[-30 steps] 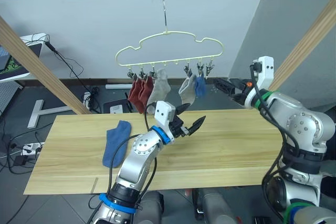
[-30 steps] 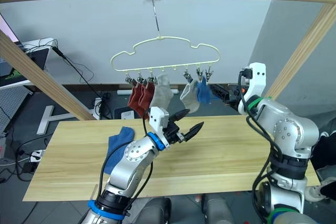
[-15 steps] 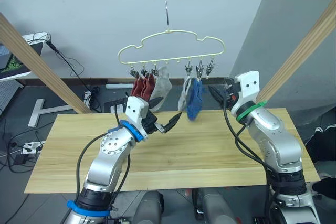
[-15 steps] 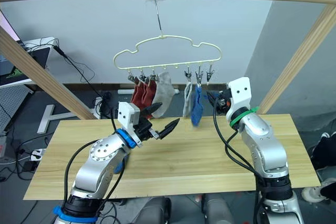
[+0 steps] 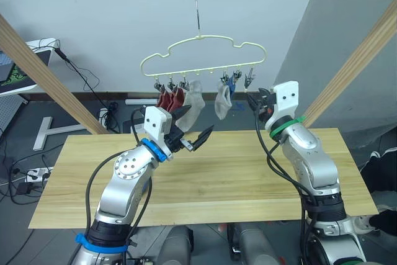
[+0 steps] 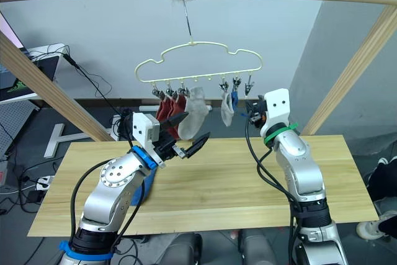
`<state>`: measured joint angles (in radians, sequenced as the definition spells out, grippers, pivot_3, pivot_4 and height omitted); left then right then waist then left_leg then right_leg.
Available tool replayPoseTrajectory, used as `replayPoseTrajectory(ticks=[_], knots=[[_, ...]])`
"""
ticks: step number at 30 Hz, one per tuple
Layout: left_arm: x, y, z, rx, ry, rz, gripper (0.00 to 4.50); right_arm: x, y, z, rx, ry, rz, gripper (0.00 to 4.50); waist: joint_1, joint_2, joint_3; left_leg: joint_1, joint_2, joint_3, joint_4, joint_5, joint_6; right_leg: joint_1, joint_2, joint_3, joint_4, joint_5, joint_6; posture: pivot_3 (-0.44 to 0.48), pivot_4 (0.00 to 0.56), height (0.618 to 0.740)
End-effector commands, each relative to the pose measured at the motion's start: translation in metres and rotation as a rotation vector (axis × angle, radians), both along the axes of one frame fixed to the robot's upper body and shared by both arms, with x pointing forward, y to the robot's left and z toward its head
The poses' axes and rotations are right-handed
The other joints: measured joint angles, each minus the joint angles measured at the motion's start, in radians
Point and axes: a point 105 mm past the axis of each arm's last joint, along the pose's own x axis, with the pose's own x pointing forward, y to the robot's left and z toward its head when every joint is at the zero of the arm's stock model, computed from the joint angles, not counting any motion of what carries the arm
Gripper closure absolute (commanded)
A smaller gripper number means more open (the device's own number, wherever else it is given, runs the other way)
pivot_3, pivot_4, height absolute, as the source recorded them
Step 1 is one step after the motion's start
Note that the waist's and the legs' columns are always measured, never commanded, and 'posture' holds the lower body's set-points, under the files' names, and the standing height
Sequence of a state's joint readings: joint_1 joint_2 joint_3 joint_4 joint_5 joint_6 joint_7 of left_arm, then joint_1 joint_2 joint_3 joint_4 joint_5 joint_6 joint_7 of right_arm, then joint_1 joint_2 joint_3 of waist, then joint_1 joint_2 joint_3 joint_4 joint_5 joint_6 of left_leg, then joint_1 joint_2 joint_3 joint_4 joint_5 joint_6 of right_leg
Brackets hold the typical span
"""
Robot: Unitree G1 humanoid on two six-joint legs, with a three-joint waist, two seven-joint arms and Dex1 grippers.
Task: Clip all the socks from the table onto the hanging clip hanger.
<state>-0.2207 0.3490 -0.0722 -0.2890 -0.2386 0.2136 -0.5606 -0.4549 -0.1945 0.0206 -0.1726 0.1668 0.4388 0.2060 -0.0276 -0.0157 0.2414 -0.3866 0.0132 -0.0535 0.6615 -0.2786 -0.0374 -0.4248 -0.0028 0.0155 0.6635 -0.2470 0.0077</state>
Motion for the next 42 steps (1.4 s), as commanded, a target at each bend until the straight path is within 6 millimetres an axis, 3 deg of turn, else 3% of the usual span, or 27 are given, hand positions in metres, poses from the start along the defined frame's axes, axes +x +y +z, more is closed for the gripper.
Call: replayPoseTrajectory(ticks=[1, 16, 42], knots=[[-0.006, -0.003, 0.023, -0.011, -0.083, -0.026, 0.0, 0.002, 0.0, 0.018, 0.011, -0.075, -0.02, 2.58, 0.001, 0.0, 0.0, 0.0, 0.0, 0.0, 0.0, 0.0, 0.0, 0.0, 0.0, 0.0, 0.0, 0.0, 0.0, 0.059, 0.223, 0.74], [-0.008, -0.015, 0.055, -0.041, -0.149, -0.069, 0.0, 0.021, 0.005, 0.025, 0.013, -0.095, -0.081, 2.58, 0.003, 0.0, 0.0, 0.0, 0.0, 0.0, 0.0, 0.0, 0.0, 0.0, 0.0, 0.0, 0.001, 0.002, -0.004, 0.08, 0.21, 0.74], [-0.006, -0.015, 0.064, -0.057, -0.177, -0.033, 0.0, 0.035, 0.024, 0.035, 0.038, -0.112, -0.03, 2.58, 0.027, 0.0, 0.0, 0.0, 0.0, 0.0, 0.0, 0.0, 0.0, 0.0, -0.001, 0.0, 0.002, 0.002, -0.004, 0.106, 0.206, 0.74]])
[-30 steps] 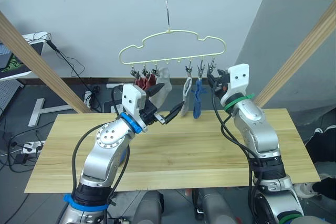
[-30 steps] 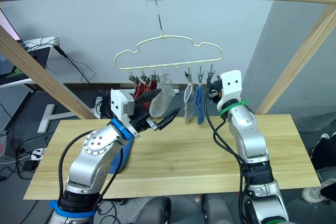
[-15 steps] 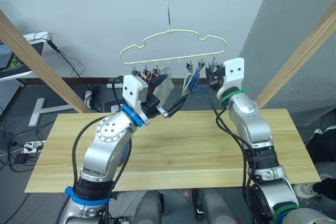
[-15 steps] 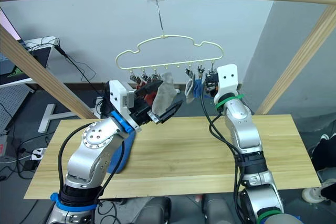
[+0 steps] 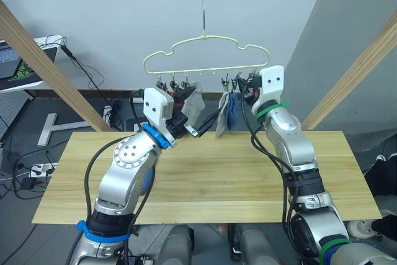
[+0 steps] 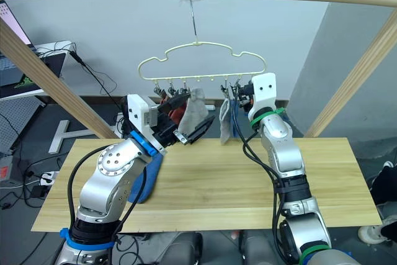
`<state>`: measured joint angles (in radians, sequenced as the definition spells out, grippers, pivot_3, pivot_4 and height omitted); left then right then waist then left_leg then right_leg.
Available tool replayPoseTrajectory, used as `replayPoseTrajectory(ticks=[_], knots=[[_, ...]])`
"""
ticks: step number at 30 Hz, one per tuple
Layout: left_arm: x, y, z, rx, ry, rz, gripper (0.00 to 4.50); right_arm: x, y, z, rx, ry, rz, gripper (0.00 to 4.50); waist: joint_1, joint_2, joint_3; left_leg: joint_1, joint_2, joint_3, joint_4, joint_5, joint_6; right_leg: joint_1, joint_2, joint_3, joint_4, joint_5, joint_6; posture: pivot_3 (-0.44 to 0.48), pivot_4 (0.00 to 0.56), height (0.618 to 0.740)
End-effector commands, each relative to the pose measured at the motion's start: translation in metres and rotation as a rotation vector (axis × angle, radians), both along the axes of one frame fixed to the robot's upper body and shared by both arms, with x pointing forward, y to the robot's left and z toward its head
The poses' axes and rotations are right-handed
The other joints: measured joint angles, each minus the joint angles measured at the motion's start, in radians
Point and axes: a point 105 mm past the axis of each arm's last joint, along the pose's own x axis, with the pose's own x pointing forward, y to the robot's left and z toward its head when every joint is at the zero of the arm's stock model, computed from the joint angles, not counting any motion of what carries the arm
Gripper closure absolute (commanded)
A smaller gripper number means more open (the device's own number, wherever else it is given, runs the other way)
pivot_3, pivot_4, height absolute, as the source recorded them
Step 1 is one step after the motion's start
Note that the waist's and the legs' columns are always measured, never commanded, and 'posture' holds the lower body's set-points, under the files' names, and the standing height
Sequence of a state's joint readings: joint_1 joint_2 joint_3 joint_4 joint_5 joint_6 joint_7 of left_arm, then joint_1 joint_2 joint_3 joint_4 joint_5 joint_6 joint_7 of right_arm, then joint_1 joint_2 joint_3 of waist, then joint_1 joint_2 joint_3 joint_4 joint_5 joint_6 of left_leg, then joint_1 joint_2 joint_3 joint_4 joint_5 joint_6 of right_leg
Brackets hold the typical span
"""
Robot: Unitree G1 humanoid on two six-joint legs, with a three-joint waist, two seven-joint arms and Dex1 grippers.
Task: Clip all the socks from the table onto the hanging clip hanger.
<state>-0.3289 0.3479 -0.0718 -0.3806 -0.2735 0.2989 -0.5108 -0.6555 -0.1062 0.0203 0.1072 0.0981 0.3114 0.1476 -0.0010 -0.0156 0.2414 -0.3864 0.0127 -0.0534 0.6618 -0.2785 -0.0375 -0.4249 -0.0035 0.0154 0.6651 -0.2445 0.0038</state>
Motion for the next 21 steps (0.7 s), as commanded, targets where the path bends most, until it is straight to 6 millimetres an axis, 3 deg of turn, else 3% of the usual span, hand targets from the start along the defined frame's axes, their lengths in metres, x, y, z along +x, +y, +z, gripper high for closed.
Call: replayPoseTrajectory(ticks=[1, 21], knots=[[-0.0066, -0.0028, 0.0203, -0.025, -0.076, -0.014, 0.0, -0.0006, 0.0019, 0.0188, 0.011, -0.068, 0.004, 2.58, 0.0, 0.0, 0.0, 0.0, 0.0, 0.0, 0.0, 0.0, 0.0, 0.0, 0.0, 0.0, 0.0, 0.0, 0.0, 0.106, 0.206, 0.74], [-0.0067, -0.0058, 0.0246, -0.032, -0.09, -0.024, 0.0, 0.0005, -0.0018, 0.0219, 0.015, -0.08, -0.014, 2.58, 0.0, 0.0, 0.0, 0.0, 0.0, 0.0, 0.0, 0.0, 0.0, 0.0, 0.0, 0.0, 0.0, 0.0, 0.0, 0.102, 0.215, 0.74]])
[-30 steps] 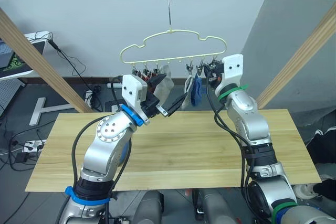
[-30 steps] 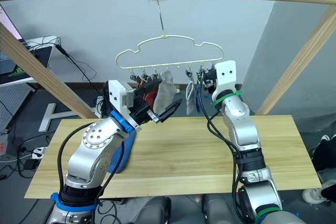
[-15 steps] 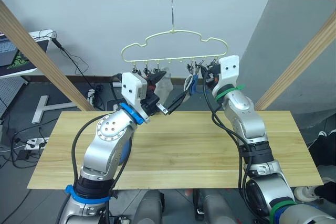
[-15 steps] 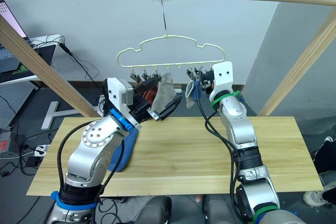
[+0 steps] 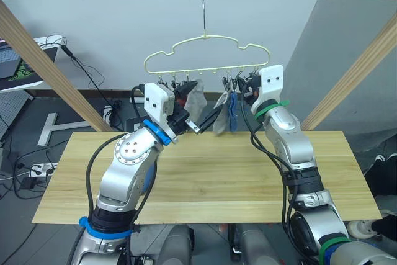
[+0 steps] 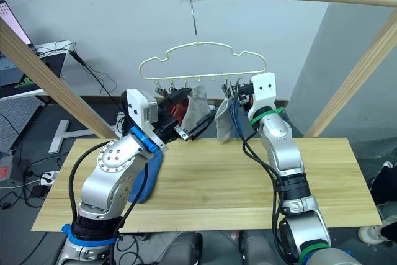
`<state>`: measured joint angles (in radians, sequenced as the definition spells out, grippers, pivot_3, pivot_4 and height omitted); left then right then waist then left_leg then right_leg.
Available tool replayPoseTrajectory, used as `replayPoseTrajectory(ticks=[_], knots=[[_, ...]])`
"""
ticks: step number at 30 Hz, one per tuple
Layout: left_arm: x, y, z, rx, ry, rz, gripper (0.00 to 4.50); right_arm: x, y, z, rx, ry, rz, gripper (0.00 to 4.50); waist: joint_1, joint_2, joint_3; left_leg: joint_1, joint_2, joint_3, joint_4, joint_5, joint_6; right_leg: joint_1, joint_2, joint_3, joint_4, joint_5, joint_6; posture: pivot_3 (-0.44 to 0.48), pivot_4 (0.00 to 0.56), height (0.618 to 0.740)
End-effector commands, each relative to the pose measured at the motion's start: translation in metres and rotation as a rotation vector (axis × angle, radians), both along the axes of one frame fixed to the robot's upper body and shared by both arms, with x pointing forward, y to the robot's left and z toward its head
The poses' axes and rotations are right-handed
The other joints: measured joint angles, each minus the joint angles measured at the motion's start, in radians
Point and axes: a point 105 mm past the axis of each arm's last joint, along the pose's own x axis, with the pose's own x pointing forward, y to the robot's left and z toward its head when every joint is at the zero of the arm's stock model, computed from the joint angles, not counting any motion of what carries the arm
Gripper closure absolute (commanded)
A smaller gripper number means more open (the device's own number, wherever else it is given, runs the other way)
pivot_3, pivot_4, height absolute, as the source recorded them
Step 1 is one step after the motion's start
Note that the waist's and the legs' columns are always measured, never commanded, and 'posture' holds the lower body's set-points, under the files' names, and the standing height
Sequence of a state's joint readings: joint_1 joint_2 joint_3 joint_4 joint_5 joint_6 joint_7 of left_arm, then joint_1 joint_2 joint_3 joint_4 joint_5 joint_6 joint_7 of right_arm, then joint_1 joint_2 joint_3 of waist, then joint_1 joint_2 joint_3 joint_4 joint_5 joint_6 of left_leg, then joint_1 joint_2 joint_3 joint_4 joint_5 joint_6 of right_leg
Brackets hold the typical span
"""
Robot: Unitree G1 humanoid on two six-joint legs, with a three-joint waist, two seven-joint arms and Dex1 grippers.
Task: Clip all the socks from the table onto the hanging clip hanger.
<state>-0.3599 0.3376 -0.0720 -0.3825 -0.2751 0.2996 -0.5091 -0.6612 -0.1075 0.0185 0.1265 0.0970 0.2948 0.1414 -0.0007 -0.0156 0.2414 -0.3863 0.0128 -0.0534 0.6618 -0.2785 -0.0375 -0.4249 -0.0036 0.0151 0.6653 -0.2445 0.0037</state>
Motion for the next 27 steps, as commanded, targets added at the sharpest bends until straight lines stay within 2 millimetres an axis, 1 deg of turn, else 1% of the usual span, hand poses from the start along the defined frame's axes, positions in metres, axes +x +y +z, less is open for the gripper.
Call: replayPoseTrajectory(ticks=[1, 21, 24, 26, 27], knots=[[-0.0076, -0.0017, 0.015, -0.022, -0.061, -0.013, 0.0, -0.0016, -0.0004, 0.0223, 0.014, -0.077, -0.005, 2.58, 0.0, 0.0, 0.0, 0.0, 0.0, 0.0, 0.0, 0.0, 0.0, 0.0, 0.0, 0.0, 0.0, 0.0, 0.0, 0.101, 0.218, 0.74], [-0.007, -0.0024, 0.0175, -0.023, -0.066, -0.02, 0.0, -0.0016, -0.0005, 0.0227, 0.025, -0.077, -0.006, 2.58, 0.0, 0.0, 0.0, 0.0, 0.0, 0.0, 0.0, 0.0, 0.0, 0.0, 0.0, 0.0, 0.0, 0.0, 0.0, 0.097, 0.22, 0.74], [-0.0071, -0.0028, 0.0166, -0.022, -0.065, -0.019, 0.0, -0.0022, -0.0006, 0.0222, 0.024, -0.077, -0.004, 3.13, 0.0, 0.0, 0.0, 0.0, 0.0, 0.0, 0.0, 0.0, 0.0, 0.0, 0.0, 0.0, 0.0, 0.0, 0.0, 0.097, 0.22, 0.74], [-0.0074, -0.0028, 0.0166, -0.023, -0.065, -0.019, 0.0, -0.0024, -0.0006, 0.0223, 0.024, -0.077, -0.004, 3.79, 0.0, 0.0, 0.0, 0.0, 0.0, 0.0, 0.0, 0.0, 0.0, 0.0, 0.0, 0.0, 0.0, 0.0, 0.0, 0.097, 0.22, 0.74], [-0.0075, -0.0029, 0.0165, -0.023, -0.065, -0.02, 0.0, -0.0024, -0.0005, 0.0224, 0.024, -0.078, -0.003, 4.05, 0.0, 0.0, 0.0, 0.0, 0.0, 0.0, 0.0, 0.0, 0.0, 0.0, 0.0, 0.0, 0.0, 0.0, 0.0, 0.097, 0.22, 0.74]])
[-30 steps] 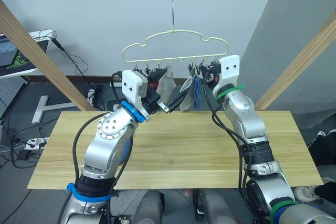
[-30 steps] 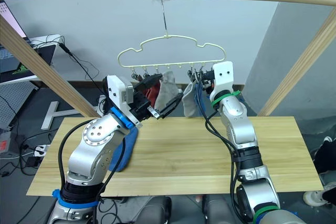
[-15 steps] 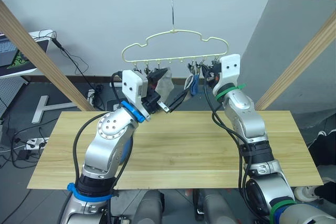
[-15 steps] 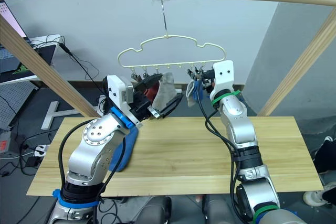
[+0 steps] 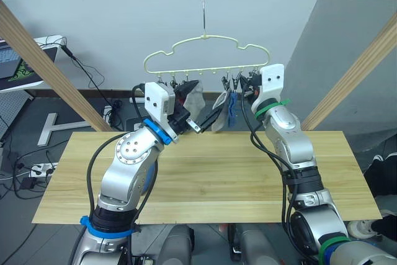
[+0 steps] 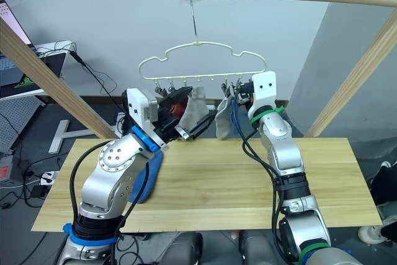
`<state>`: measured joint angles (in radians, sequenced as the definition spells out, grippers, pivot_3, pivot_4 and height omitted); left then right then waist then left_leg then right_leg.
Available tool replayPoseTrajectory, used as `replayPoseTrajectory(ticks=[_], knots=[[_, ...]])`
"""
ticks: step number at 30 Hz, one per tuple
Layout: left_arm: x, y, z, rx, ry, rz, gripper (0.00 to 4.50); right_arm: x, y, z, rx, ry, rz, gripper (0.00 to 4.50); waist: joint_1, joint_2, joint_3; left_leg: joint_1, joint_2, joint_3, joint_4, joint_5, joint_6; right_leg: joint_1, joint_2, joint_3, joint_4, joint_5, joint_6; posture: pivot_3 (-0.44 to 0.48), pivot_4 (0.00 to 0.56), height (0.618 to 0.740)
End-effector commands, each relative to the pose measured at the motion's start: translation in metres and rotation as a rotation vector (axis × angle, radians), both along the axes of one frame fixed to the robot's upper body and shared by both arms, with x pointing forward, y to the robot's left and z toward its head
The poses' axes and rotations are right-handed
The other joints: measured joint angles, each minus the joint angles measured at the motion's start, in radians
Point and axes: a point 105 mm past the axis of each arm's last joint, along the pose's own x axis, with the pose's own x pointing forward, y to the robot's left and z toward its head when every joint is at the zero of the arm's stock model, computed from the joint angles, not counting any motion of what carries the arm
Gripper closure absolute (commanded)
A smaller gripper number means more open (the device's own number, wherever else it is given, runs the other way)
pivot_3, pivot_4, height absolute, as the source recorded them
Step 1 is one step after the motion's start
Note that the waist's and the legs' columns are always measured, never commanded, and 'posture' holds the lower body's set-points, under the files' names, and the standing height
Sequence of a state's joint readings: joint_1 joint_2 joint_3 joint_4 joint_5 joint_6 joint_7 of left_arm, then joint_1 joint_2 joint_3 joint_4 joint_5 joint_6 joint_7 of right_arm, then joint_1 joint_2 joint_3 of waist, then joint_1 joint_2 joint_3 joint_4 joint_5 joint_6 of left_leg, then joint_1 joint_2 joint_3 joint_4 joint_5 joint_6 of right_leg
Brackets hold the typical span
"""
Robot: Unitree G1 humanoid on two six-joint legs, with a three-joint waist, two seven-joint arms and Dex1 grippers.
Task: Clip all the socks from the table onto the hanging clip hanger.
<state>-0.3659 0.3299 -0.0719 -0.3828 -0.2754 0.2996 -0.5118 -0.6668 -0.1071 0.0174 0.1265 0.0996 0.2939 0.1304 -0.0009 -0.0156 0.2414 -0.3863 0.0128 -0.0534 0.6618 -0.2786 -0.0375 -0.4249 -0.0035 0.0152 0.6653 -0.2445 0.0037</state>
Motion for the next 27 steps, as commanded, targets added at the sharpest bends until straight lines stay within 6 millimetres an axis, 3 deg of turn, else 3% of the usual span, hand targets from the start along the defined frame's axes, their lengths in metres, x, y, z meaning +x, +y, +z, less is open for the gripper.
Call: replayPoseTrajectory(ticks=[1, 2, 8, 12, 19, 23, 27], knots=[[-0.008, -0.001, 0.014, -0.017, -0.059, -0.014, 0.0, -0.003, 0.0, 0.02, 0.018, -0.072, 0.006, 4.24, 0.0, 0.0, 0.0, 0.0, 0.0, 0.0, 0.0, 0.0, 0.0, 0.0, 0.0, 0.0, 0.0, 0.0, 0.0, 0.096, 0.218, 0.74], [-0.008, -0.001, 0.014, -0.017, -0.058, -0.014, 0.0, -0.003, 0.0, 0.02, 0.018, -0.071, 0.006, 4.48, 0.0, 0.0, 0.0, 0.0, 0.0, 0.0, 0.0, 0.0, 0.0, 0.0, 0.0, 0.0, 0.0, 0.0, 0.0, 0.096, 0.218, 0.74], [-0.009, -0.002, 0.013, -0.018, -0.054, -0.018, 0.0, -0.003, -0.001, 0.017, 0.019, -0.059, 0.006, 4.49, 0.0, 0.0, 0.0, 0.0, 0.0, 0.0, 0.0, 0.0, 0.0, 0.0, 0.0, 0.0, 0.0, 0.0, 0.0, 0.095, 0.216, 0.74], [-0.011, 0.0, 0.002, -0.005, -0.018, -0.012, 0.0, -0.004, -0.003, 0.012, -0.003, -0.035, 0.006, 4.49, 0.0, 0.0, 0.0, 0.0, 0.0, 0.0, 0.0, 0.0, 0.0, 0.0, 0.0, 0.0, 0.0, 0.0, 0.0, 0.096, 0.215, 0.74], [-0.004, 0.029, -0.048, 0.028, 0.144, 0.117, 0.0, -0.005, -0.008, 0.005, -0.027, -0.001, 0.017, 4.49, 0.0, 0.0, 0.0, 0.001, 0.0, 0.0, 0.0, 0.0, 0.0, 0.0, 0.0, 0.0, 0.0, 0.0, 0.0, 0.094, 0.216, 0.74], [-0.003, 0.07, -0.116, 0.203, 0.318, 0.282, 0.0, -0.008, -0.01, 0.003, -0.048, 0.011, 0.026, 4.49, -0.002, 0.001, 0.0, 0.002, 0.0, 0.0, 0.0, 0.0, 0.0, 0.001, 0.0, 0.001, 0.0, 0.0, 0.0, 0.087, 0.222, 0.74], [0.003, 0.116, -0.145, 0.199, 0.415, 0.509, 0.0, -0.009, -0.014, 0.004, -0.045, 0.014, 0.016, 4.49, 0.002, 0.001, 0.0, 0.002, 0.001, -0.001, 0.0, 0.0, 0.0, 0.001, 0.0, -0.001, 0.0, 0.0, 0.0, 0.078, 0.228, 0.74]])
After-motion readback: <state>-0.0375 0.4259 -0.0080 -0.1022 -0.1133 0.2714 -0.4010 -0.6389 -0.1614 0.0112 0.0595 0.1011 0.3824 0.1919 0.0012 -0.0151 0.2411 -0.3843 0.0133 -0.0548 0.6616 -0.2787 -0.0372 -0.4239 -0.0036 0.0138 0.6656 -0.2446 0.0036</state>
